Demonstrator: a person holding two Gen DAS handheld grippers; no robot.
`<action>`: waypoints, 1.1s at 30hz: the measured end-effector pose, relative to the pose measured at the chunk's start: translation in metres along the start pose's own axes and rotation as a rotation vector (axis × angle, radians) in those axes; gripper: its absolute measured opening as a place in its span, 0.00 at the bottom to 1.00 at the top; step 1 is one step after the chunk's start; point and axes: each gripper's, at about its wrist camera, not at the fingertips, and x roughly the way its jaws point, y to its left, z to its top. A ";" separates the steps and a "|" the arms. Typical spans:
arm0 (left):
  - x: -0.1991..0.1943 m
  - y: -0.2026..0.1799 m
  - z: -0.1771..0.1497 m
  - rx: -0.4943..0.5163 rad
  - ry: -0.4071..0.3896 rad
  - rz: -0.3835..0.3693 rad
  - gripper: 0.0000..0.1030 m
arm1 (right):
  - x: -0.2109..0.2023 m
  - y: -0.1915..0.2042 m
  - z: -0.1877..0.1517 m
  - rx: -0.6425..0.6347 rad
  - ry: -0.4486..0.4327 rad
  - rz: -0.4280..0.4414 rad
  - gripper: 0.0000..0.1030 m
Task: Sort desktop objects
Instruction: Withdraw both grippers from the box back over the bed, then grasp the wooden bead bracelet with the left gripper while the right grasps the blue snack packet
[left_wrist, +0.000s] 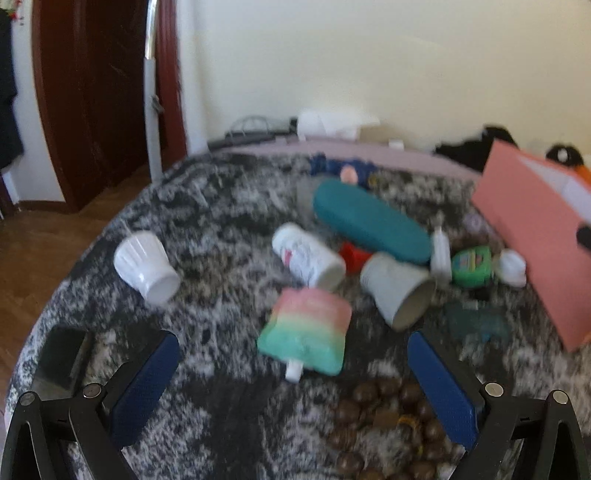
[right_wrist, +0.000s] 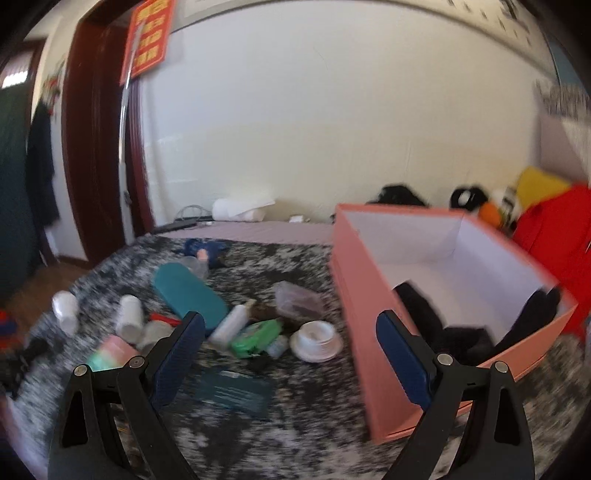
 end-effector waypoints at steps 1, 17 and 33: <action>0.003 -0.002 -0.004 0.017 0.014 -0.004 0.99 | 0.002 0.000 0.000 0.026 0.010 0.027 0.93; 0.044 -0.053 -0.068 0.250 0.218 -0.150 0.58 | 0.016 0.037 -0.016 -0.089 0.113 0.159 0.83; -0.016 -0.041 -0.020 0.165 0.051 -0.243 0.18 | 0.089 0.030 -0.045 -0.150 0.344 0.061 0.89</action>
